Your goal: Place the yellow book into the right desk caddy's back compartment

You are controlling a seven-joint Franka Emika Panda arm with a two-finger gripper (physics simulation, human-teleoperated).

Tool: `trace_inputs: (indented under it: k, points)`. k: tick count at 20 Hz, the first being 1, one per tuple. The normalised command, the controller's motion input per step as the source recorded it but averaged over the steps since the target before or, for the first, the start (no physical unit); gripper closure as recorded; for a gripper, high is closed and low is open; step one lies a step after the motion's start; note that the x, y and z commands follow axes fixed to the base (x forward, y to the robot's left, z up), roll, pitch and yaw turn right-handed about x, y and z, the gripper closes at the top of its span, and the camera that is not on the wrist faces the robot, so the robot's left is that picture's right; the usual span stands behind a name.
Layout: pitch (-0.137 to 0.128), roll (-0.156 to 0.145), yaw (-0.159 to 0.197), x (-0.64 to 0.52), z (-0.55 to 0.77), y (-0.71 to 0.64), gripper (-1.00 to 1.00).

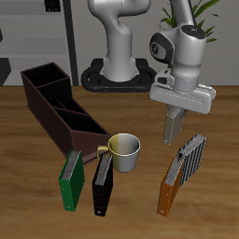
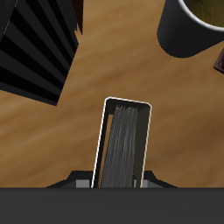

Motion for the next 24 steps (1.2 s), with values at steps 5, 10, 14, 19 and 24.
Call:
trace_inputs:
  k: [5,10,14,19,24]
  points:
    - [-0.042,0.048,0.093,-0.14,0.27,-0.2,1.0]
    - [-0.054,0.018,0.103,-0.17,0.16,-0.22,1.0]
    - [-0.025,-0.012,0.15,-0.11,-0.06,-0.24,1.0]
    - [-0.039,-0.037,0.109,-0.13,0.24,-0.45,1.0]
    - [-0.045,-0.017,0.096,-0.18,0.37,-0.41,1.0]
